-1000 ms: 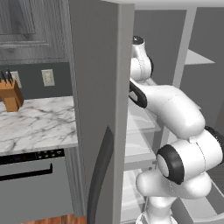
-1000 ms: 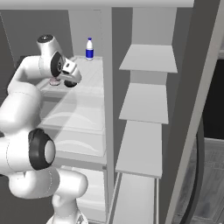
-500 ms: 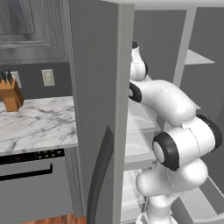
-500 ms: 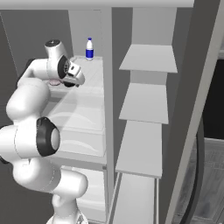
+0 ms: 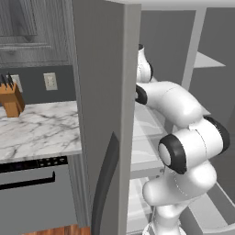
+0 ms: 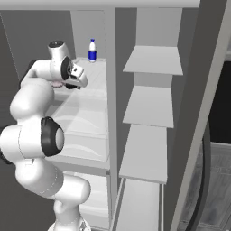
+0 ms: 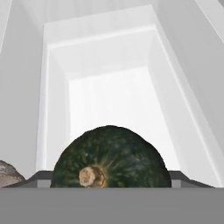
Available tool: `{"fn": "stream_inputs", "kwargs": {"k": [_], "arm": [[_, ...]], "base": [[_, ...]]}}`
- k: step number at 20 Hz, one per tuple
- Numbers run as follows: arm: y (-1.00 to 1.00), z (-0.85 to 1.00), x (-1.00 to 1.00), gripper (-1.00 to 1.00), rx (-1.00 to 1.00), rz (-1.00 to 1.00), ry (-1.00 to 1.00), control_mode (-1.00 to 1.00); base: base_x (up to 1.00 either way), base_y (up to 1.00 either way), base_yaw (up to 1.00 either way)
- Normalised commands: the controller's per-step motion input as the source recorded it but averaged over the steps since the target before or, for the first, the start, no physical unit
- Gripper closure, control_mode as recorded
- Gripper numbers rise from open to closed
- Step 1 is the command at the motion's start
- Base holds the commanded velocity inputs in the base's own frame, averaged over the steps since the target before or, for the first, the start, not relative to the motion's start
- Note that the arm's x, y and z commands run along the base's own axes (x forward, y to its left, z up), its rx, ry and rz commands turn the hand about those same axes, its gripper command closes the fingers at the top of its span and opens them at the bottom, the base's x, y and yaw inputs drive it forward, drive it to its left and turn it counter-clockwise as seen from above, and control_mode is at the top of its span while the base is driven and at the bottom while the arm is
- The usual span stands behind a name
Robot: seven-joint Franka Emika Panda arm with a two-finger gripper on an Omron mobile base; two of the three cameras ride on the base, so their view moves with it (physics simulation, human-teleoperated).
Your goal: Take the squash and garlic from the fridge shelf and place them in the freezer drawer to begin freezing them.
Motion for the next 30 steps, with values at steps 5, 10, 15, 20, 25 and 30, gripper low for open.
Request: {"fn": "stream_inputs", "kwargs": {"k": [5,10,15,20,25,30], "arm": [[-0.07,0.0,-0.49,1.0,0.0,0.0,0.0,-1.0],[-0.45,-0.17,-1.0,1.0,0.0,-0.01,0.0,-1.0],[-0.65,-0.54,-1.0,1.0,0.0,-0.02,0.0,-1.0],[-0.34,-0.92,-1.0,1.0,0.0,0.0,0.07,-1.0],[-0.17,-0.86,-0.96,1.0,0.0,0.0,0.21,-1.0],[0.0,0.0,0.0,1.0,0.0,0.0,0.01,-1.0]], "base": [[0.0,0.0,0.0],[0.0,0.0,0.0],[0.0,0.0,0.0],[0.0,0.0,0.0],[0.0,0.0,0.0],[0.0,0.0,0.0]]}}
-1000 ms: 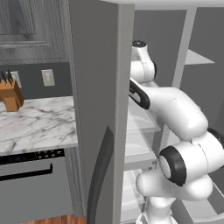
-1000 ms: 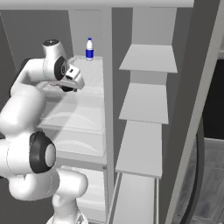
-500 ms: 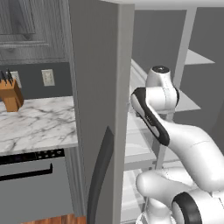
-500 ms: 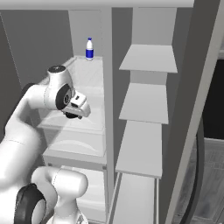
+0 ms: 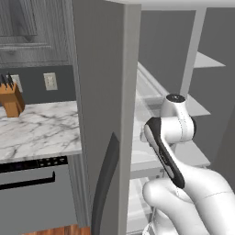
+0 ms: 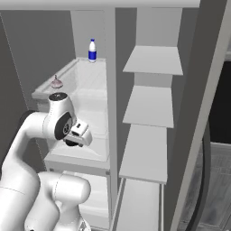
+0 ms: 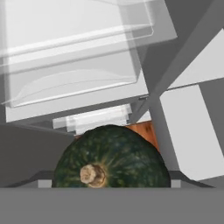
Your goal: Take the squash and garlic from the fridge shelf and place them in the freezer drawer to begin freezing them.
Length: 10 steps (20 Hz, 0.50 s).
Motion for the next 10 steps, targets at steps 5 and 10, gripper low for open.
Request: {"fn": "stream_inputs", "kwargs": {"k": [5,10], "arm": [[0.0,0.0,-0.04,1.0,0.0,0.0,0.0,1.0],[0.0,0.0,0.0,1.0,0.0,0.0,0.0,1.0]], "base": [[-0.23,0.0,0.0],[-0.66,0.0,-0.17]]}}
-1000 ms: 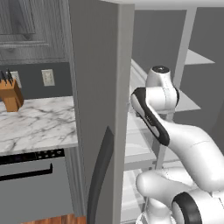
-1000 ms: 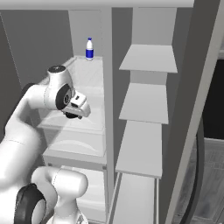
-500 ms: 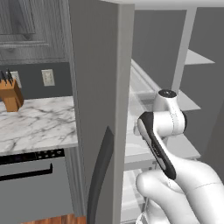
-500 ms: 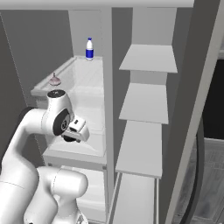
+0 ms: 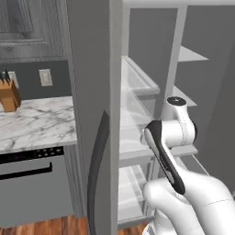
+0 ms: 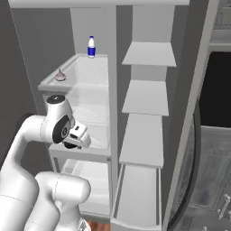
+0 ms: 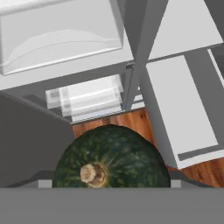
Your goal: Take the squash and garlic from the fridge shelf and place them in the freezer drawer to begin freezing them.
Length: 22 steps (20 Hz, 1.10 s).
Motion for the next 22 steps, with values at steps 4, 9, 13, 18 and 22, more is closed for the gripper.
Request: {"fn": "stream_inputs", "kwargs": {"k": [4,9,13,18,22], "arm": [[0.0,0.0,0.0,1.0,0.0,0.0,0.0,1.0],[0.0,0.0,0.0,1.0,0.0,0.0,0.0,1.0],[0.0,0.0,0.0,1.0,0.0,0.0,0.0,1.0],[0.0,0.0,0.0,1.0,0.0,-0.03,0.03,-1.0],[-0.19,-0.14,0.07,1.0,0.0,-0.04,0.05,-1.0]], "base": [[-0.57,-0.02,-0.3],[-0.19,-0.12,-0.41],[0.0,-0.28,-0.38],[0.0,-0.14,-0.17],[0.0,0.0,0.0]]}}
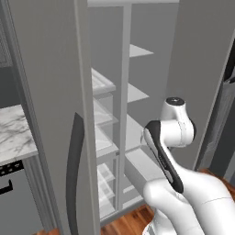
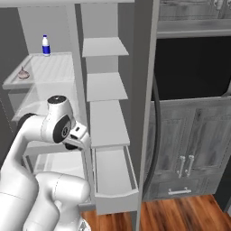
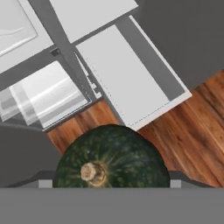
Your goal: Take the squash and garlic from the fridge shelf and place them in the freezer drawer to begin freezing them.
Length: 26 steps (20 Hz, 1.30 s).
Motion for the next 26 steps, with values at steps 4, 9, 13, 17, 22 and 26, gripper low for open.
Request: {"fn": "stream_inputs", "kwargs": {"k": [4,9,13,17,22,26], "arm": [[-0.29,-0.53,0.43,1.0,0.0,-0.11,0.22,-1.0],[-0.33,-0.67,0.6,1.0,0.01,-0.14,0.28,-1.0],[-0.28,-0.67,0.74,1.0,0.04,-0.17,0.28,-1.0],[-0.41,-0.55,0.51,1.0,0.04,-0.16,0.21,-1.0],[-0.32,-0.33,0.27,1.0,0.03,-0.1,0.09,-1.0],[-0.36,-0.64,0.45,1.0,0.0,-0.11,0.0,-1.0]], "base": [[0.0,0.0,0.0],[0.0,0.0,0.0],[0.0,0.0,0.0],[0.0,0.0,0.0],[0.0,0.0,0.0],[0.0,0.0,0.0]]}}
